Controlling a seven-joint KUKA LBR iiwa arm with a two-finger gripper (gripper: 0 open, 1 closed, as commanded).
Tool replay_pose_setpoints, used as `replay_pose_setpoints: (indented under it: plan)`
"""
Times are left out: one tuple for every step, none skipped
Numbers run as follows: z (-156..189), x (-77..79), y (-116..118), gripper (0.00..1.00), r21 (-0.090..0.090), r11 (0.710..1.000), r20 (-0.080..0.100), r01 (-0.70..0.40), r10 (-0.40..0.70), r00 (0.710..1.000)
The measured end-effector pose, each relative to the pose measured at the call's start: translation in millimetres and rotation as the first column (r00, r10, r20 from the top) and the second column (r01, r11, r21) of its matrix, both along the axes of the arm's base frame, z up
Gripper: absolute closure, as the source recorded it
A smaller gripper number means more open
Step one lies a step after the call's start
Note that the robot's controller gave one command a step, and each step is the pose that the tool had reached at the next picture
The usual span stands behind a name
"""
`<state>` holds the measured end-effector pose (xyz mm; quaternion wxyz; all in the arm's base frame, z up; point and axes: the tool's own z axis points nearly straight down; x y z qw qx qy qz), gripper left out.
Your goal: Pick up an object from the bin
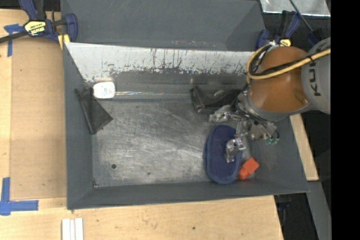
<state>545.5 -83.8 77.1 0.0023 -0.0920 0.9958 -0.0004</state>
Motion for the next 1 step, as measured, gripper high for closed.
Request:
replay_pose_setpoints:
  plan:
    - [1.1,-1.4,-0.8,1.0,-0.001,1.0,-0.008,-0.002,0.002,1.0]
